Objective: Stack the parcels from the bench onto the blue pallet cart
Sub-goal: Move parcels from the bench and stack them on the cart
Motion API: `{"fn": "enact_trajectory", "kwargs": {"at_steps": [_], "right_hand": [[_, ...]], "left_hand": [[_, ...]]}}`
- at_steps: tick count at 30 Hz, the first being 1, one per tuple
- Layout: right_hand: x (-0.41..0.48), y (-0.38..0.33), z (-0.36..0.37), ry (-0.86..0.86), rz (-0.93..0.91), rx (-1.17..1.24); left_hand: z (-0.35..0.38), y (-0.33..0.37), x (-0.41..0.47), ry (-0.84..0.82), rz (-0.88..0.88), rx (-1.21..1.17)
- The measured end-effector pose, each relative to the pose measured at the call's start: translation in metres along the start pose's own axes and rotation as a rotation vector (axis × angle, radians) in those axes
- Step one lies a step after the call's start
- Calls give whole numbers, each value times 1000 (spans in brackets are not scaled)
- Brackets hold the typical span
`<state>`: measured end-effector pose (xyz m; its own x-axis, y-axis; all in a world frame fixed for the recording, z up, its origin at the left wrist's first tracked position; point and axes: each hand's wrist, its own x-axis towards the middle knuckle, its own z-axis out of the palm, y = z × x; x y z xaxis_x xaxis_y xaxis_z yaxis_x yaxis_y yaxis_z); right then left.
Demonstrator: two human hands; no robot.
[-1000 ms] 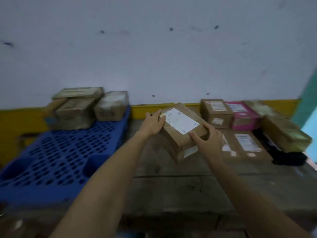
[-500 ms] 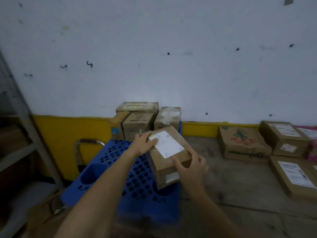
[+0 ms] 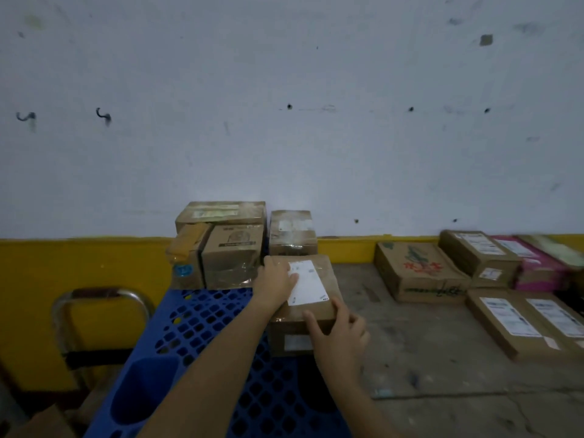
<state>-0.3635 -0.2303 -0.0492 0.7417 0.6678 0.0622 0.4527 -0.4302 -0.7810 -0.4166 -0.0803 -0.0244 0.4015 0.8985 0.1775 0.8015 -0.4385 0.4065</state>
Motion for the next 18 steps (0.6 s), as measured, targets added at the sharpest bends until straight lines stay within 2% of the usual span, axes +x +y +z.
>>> {"fn": "enact_trajectory", "kwargs": {"at_steps": [2, 5, 9, 18], "right_hand": [[5, -7, 9, 22, 3, 15], [15, -15, 17, 21, 4, 31], [27, -20, 24, 7, 2, 60], [46, -21, 33, 2, -11, 104]], "left_hand": [[1, 0, 5, -20, 59, 96], [1, -5, 13, -93, 57, 98], [6, -13, 26, -76, 77, 157], [7, -15, 40, -47, 59, 119]]}}
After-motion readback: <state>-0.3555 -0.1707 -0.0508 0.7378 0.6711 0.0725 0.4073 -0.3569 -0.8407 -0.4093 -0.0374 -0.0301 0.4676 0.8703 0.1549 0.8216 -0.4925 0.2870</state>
